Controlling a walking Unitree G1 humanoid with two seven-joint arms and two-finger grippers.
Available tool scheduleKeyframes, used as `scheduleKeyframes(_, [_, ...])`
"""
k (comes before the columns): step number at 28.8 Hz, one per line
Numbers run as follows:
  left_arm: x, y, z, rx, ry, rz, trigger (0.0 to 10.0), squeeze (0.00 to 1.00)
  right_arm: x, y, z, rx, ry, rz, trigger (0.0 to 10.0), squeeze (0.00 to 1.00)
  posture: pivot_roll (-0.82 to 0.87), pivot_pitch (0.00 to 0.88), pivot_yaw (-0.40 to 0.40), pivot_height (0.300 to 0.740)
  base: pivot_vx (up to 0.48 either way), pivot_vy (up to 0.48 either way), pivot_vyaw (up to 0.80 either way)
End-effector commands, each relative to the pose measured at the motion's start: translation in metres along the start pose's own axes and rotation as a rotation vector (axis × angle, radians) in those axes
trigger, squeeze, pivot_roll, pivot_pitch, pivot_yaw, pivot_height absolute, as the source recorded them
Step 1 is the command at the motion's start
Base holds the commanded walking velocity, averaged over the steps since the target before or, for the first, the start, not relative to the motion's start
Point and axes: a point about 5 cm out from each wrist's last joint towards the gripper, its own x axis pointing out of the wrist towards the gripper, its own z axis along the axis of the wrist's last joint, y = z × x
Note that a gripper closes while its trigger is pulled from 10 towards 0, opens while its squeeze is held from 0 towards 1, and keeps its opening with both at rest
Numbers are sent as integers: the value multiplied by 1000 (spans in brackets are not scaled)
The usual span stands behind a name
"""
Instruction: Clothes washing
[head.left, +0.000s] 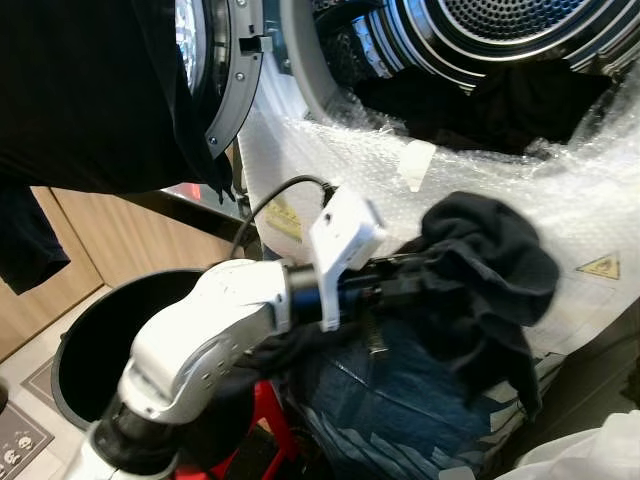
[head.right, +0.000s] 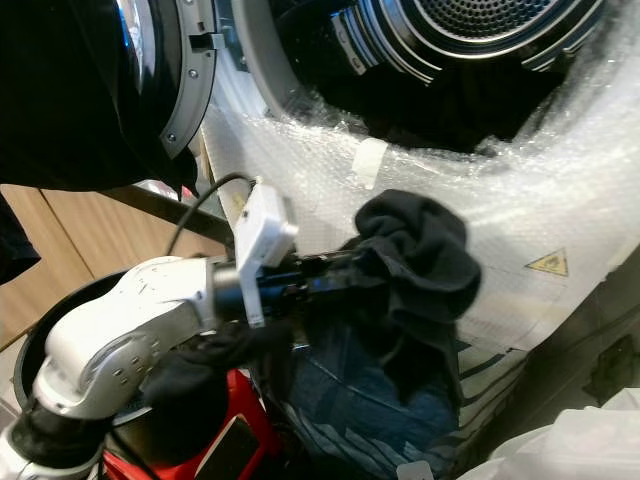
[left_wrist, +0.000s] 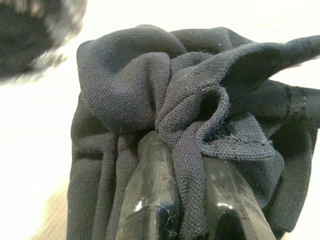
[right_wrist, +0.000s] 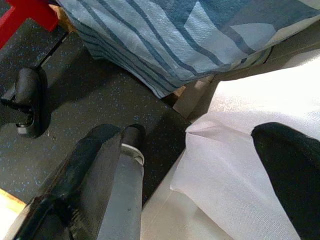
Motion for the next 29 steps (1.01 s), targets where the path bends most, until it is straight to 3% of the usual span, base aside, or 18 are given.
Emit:
scheduleKeyframes(1, [9, 0, 18, 39, -85, -47, 0, 0, 0, 0, 2, 12, -2, -1, 10000, 0, 31, 71, 26, 740, 0, 0, 0])
scheduleKeyframes(4, [20, 7, 31, -4, -188, -28, 0, 0, 0, 0, 4, 22, -16, -8, 10000, 0, 17, 72, 21, 740, 0, 0, 0])
scheduleKeyframes(6, [17, 7, 26, -18, -177, -20, 0, 0, 1, -1, 8, 28, -38, -12, 10000, 0, 9, 73, 21, 740, 0, 0, 0])
scheduleKeyframes(9, [6, 11, 14, -34, -133, 44, 0, 0, 1, -5, 13, 29, -79, -23, 10000, 0, 8, 73, 17, 740, 0, 0, 0])
scheduleKeyframes(12, [-17, 15, -4, -85, -80, 158, 0, 0, 0, -9, 21, 26, -162, 1, 10000, 0, 20, 72, 8, 740, 0, 0, 0])
scheduleKeyframes(16, [-29, 14, -14, -86, -27, 207, 0, 0, -1, -12, 31, 56, -235, 24, 10000, 0, 22, 70, 1, 740, 0, 0, 0])
scheduleKeyframes(18, [-42, 14, -23, -96, 9, 258, 0, 0, -5, -11, 42, 57, -341, 111, 10000, 0, 19, 70, -7, 740, 0, 0, 0])
scheduleKeyframes(21, [-44, 15, -23, -100, 7, 280, 0, 0, -8, -13, 44, 37, -401, 182, 10000, 0, 19, 64, -13, 740, 0, 0, 0])
scheduleKeyframes(22, [-44, 15, -22, -101, 2, 287, 0, 0, -10, -15, 45, 36, -427, 209, 10000, 922, 17, 64, -14, 740, 0, 0, 0])
scheduleKeyframes(23, [-44, 16, -22, -101, 0, 292, 0, 0, -12, -17, 44, 47, -444, 237, 10000, 1000, 15, 60, -17, 740, 0, 0, 0])
scheduleKeyframes(25, [-44, 17, -22, -99, 1, 294, 0, 0, -13, -17, 43, 57, -456, 282, 10000, 1000, 14, 57, -17, 740, 0, 0, 0])
scheduleKeyframes(26, [-43, 17, -22, -98, 3, 296, 0, 0, -15, -18, 41, 54, -466, 330, 10000, 1000, 8, 56, -17, 740, 0, 0, 0])
scheduleKeyframes(27, [-43, 16, -24, -103, 5, 293, 0, 0, -20, -14, 33, 24, -469, 456, 10000, 1000, 3, 52, -15, 740, 0, 0, 0])
scheduleKeyframes(29, [-44, 17, -29, -116, 17, 300, 0, 0, -26, -15, 26, 3, -484, 527, 10000, 1000, -3, 48, -15, 740, 0, 0, 0])
